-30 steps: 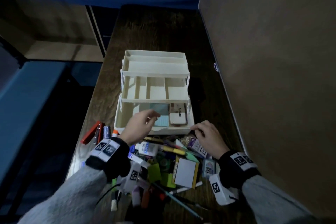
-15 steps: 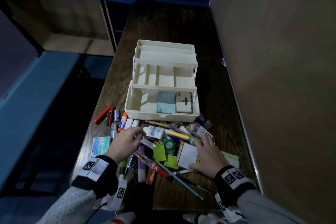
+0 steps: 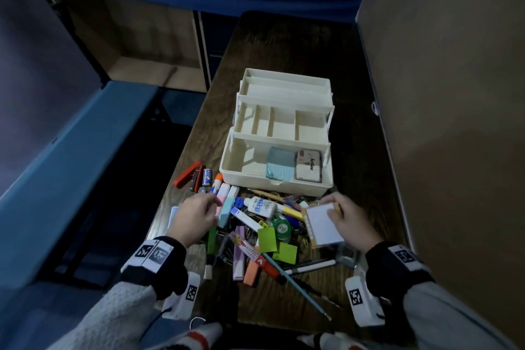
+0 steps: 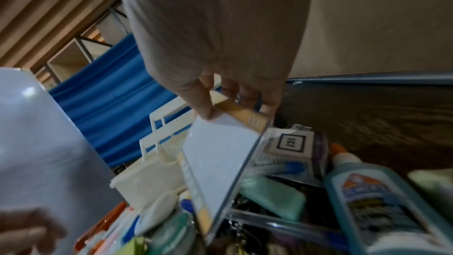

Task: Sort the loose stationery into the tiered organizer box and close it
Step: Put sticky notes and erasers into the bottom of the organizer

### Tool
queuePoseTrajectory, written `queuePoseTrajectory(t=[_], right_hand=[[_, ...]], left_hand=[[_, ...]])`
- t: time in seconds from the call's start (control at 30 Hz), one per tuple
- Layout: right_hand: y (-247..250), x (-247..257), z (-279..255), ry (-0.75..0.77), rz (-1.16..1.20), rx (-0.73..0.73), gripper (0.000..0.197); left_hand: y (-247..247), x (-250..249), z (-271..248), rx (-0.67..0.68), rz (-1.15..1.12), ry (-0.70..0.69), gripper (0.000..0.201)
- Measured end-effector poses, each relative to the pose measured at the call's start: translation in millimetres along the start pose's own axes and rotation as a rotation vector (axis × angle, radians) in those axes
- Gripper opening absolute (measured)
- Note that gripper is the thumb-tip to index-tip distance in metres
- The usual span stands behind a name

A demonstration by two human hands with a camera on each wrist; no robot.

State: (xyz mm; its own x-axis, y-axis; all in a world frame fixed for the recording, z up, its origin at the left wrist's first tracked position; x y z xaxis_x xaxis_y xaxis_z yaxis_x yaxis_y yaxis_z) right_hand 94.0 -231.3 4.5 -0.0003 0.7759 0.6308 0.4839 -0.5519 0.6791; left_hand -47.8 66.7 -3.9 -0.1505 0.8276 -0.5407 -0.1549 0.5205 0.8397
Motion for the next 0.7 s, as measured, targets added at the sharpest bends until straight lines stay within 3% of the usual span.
queuePoseTrajectory(t=[0.07, 0.13, 0.2, 0.27, 0.43, 0.5, 0.6, 0.7], right_hand=[[0.9, 3.6, 7.2, 0.012, 0.059, -0.082, 0.022], [-1.7, 7.4, 10.9, 0.01, 0.115, -0.117, 0.023], [-6.5, 11.1, 12.8, 0.018, 0.139, -0.124, 0.023], [-12.5, 13.2, 13.4, 0.023, 0.142, -0.106, 0.021], [-19.9, 16.7, 12.7, 0.05, 0.112, -0.07, 0.016], [-18.4, 16.0, 11.1, 0.056, 0.101, -0.08, 0.016], [-7.4, 10.6, 9.9, 0.032, 0.106, -0.16, 0.017], [9.8, -0.7, 11.4, -0.076, 0.119, -0.255, 0.018]], left_hand=[[7.7, 8.8, -2.3, -0.099, 0.087, 0.057, 0.016], [13.3, 23.4, -6.2, -0.109, 0.179, 0.217, 0.025], [14.5, 39.3, -11.5, 0.029, 0.208, 0.422, 0.038], [10.2, 49.8, -14.5, 0.214, 0.166, 0.509, 0.041], [8.5, 60.7, -8.2, 0.416, 0.04, 0.445, 0.066], [10.6, 63.9, -7.2, 0.436, 0.024, 0.452, 0.065], [11.8, 59.1, -4.3, 0.33, 0.05, 0.451, 0.052], [5.8, 31.2, 5.2, 0.168, 0.151, 0.262, 0.044]])
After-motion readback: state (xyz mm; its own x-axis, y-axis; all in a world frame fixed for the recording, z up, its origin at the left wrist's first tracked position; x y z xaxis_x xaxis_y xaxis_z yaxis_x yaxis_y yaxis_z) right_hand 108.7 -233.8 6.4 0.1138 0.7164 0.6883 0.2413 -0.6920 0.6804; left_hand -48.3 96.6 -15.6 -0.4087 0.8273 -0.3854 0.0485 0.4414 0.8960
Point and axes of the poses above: each hand's wrist, its own z-axis towards the middle knuckle, its own y-axis out of the back of the hand, x = y × z, the point moved 2 cm from there along z, towards the middle knuckle, and after that the axes turned 15 degrees about -y, right-handed, at the moved point
